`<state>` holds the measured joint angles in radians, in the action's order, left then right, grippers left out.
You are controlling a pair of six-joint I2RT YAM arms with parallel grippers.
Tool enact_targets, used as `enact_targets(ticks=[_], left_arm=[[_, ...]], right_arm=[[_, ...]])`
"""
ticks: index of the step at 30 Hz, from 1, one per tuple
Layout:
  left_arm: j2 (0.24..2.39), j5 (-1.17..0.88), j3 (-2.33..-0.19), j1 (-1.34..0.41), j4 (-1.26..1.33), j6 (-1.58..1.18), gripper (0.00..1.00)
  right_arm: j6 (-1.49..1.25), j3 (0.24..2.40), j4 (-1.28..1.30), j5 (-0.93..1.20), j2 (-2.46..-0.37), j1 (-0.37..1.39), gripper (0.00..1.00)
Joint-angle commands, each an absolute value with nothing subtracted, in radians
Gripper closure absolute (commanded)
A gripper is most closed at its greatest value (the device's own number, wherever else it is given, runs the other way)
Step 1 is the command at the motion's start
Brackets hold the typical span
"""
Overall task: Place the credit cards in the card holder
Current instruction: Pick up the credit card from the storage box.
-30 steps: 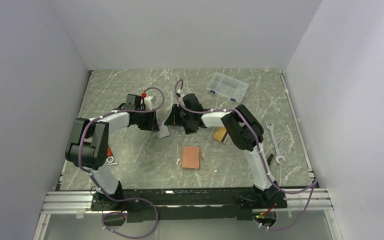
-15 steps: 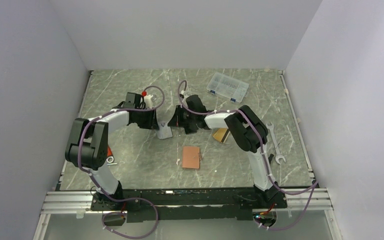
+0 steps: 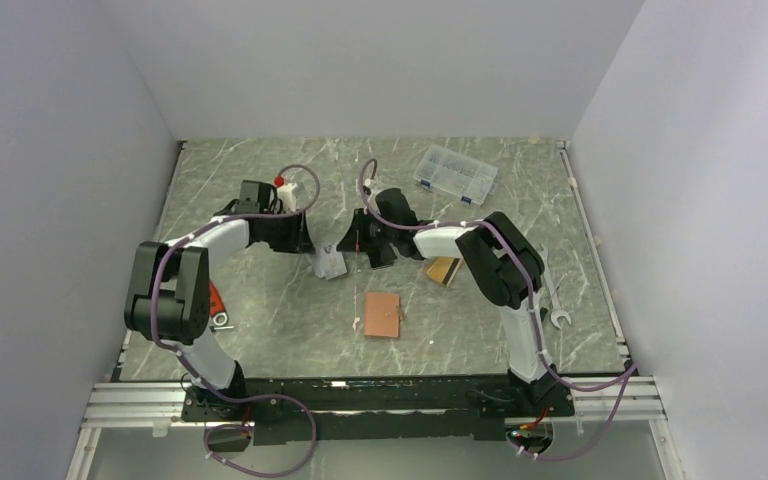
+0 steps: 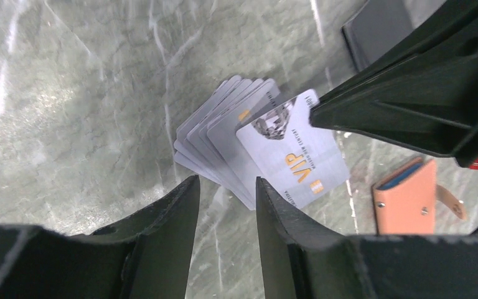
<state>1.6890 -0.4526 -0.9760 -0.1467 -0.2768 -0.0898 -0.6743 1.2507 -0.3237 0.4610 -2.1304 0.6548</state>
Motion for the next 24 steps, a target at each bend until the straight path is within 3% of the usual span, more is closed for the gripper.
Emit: enact_targets(ticks=[1, 12, 17, 19, 24], left_arm=[[1.613, -0.614, -1.032, -0.104, -0.278, -0.087, 0.55], [1.543, -0.872, -0.942, -0.023, -0.153, -0.137, 0.48], [1.494, -1.015, -0.848, -0.013, 0.040, -0.257, 0.36], [1.474, -1.040, -0.811, -0.014, 0.115, -0.303, 0.24], [1.439, -1.082, -0.750, -0.009, 0.228, -0.395, 0.20]], right_arm=[[-0.675, 1.256, -0.373, 0.509, -2.063, 0.649, 1.00], [-0.708, 1.238, -0.413, 0.557, -1.980, 0.641, 1.00], [-0.764, 1.203, -0.483, 0.586, -1.918, 0.617, 1.00], [-0.792, 1.192, -0.516, 0.598, -1.898, 0.605, 1.00], [-0.856, 1.178, -0.583, 0.620, -1.864, 0.591, 1.00]])
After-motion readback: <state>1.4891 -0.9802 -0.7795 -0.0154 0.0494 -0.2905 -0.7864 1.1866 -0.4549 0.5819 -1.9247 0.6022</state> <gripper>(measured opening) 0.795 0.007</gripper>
